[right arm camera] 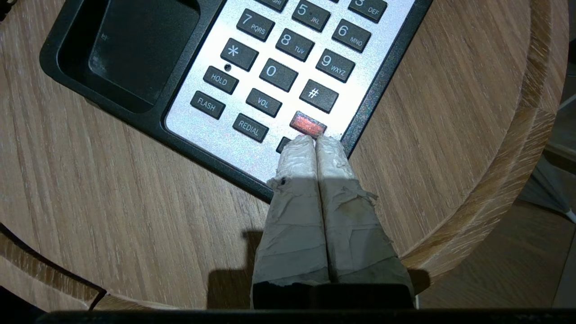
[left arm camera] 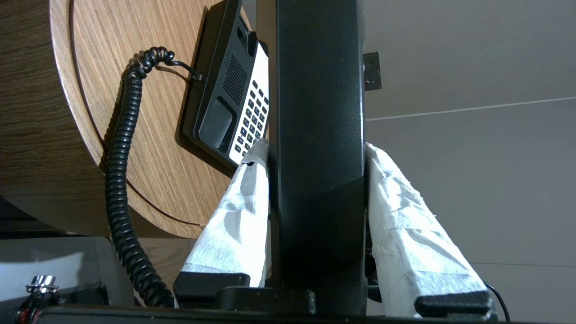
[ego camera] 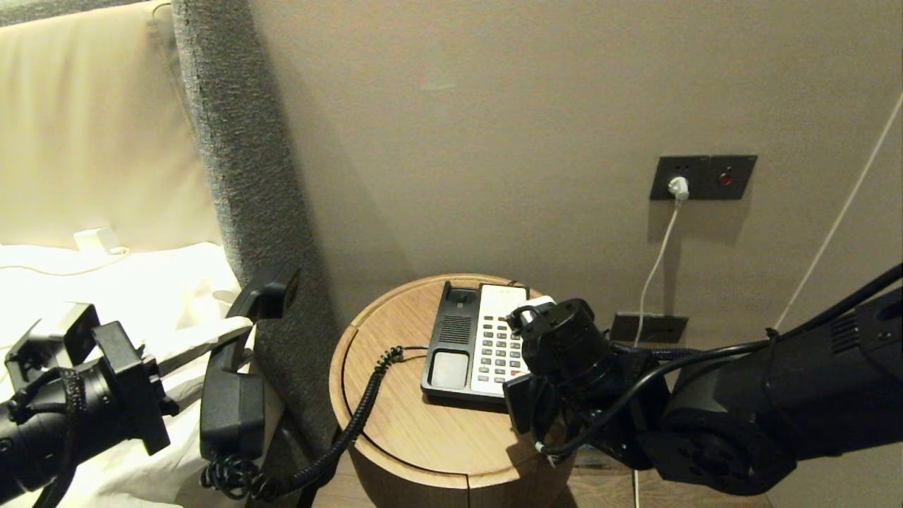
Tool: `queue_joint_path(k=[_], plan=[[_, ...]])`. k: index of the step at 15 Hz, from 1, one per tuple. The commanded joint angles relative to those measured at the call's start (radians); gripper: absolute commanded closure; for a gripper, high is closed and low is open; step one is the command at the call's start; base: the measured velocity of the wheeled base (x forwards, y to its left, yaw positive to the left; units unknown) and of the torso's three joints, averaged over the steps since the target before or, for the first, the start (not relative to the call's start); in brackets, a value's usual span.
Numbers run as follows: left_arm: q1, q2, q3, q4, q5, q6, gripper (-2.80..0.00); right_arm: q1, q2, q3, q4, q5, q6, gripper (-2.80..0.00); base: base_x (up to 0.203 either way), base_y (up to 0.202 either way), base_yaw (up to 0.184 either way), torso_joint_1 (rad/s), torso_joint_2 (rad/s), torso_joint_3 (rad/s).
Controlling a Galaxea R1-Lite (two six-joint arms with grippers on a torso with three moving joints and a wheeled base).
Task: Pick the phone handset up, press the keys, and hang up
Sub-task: Dial the number
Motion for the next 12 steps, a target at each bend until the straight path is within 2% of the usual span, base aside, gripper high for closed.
queue_joint_path(k=[1,8,12], plan=[[0.000,0.009,-0.001,-0.004,-0.004,-0.006,0.00,0.000,0.009,0.002,0.003,-0.001,0.001,0.00,0.000,0.000,0.000,0.000,0.00,0.000],[0.000,-0.003,0.008,-0.025,-0.004,-0.008,0.00,-0.001,-0.038,-0.062,0.006,-0.003,0.009,0.00,0.000,0.000,0.000,0.000,0.00,0.000],[-0.001,-0.018,0.010,-0.030,-0.004,0.018,0.00,-0.012,-0.106,-0.067,0.010,-0.006,0.009,0.00,0.000,0.000,0.000,0.000,0.00,0.000]])
